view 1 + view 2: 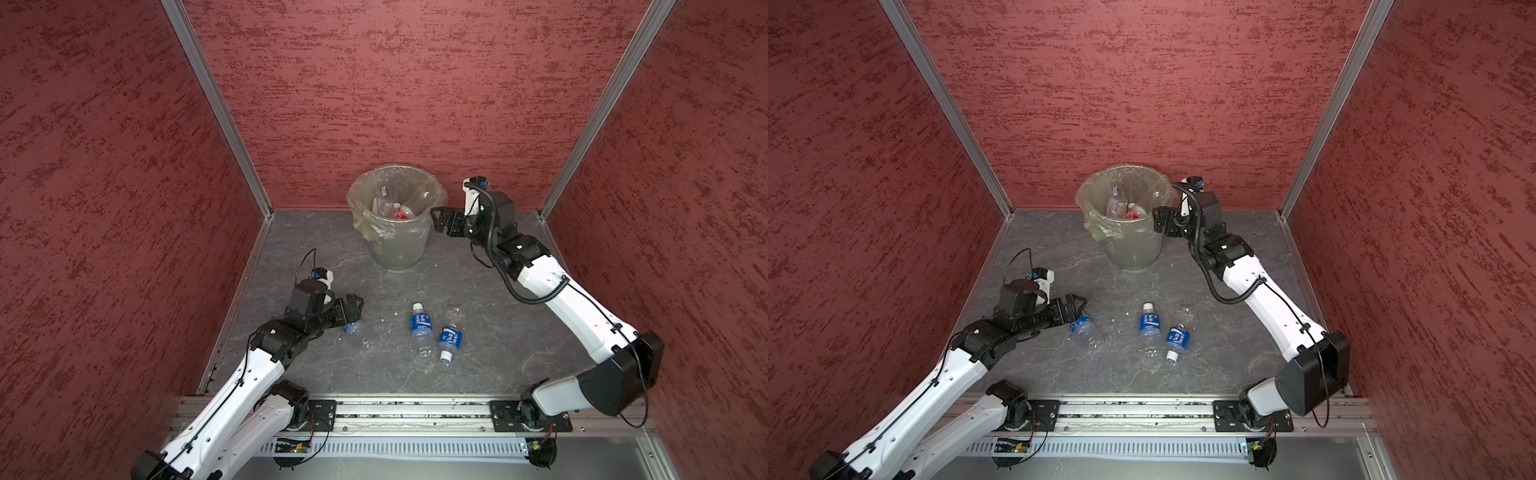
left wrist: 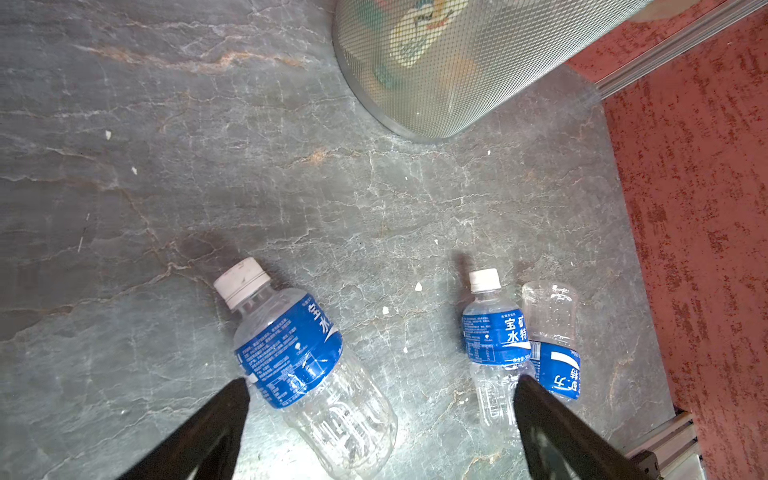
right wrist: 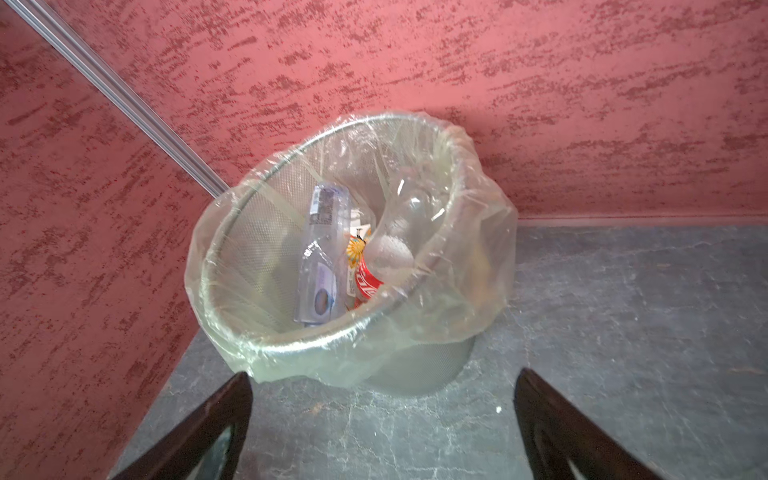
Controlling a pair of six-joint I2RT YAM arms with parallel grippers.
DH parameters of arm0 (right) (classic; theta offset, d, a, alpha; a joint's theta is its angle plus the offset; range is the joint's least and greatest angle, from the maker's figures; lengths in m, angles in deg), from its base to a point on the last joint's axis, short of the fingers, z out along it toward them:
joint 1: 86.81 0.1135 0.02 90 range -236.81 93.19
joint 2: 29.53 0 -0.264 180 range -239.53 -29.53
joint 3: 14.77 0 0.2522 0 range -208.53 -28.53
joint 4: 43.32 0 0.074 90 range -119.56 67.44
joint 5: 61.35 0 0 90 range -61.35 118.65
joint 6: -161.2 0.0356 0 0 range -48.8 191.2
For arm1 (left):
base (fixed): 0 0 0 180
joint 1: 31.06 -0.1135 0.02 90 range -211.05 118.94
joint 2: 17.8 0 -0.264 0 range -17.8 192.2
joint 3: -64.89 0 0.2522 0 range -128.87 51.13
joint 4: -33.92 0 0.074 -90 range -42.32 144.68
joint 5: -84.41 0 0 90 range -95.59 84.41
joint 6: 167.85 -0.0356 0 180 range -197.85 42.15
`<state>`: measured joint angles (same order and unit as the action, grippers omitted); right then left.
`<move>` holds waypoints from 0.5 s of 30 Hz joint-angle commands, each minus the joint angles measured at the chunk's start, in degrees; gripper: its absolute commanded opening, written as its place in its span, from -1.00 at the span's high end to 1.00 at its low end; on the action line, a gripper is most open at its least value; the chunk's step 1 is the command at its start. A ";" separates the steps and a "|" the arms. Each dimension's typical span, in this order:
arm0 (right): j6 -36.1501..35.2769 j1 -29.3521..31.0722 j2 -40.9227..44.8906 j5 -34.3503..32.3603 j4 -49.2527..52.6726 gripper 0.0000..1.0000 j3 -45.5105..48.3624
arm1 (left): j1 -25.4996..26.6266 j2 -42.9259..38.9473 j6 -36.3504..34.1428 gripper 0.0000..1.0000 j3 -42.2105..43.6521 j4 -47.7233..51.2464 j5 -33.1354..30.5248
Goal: Throw the plastic bottles in the bin
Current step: 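Withdraw the right gripper from the bin while the left gripper hovers over blue-label bottles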
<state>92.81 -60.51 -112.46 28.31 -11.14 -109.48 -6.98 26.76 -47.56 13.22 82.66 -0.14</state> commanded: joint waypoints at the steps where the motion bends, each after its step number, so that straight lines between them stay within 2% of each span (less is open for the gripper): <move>1: 1.09 -0.21 2.93 -1.84 -1.03 -0.96 2.53 | 0.27 -0.22 2.00 -0.99 0.81 1.05 -0.89; 15: 2.04 -0.24 7.20 -2.21 -0.69 -0.95 11.06 | 1.21 3.84 5.55 -0.99 2.29 3.37 -1.94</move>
<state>94.05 -60.51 -106.91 27.74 -11.16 -99.05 -6.15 29.88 -43.13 14.84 85.13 -1.47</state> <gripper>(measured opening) 0.977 0.994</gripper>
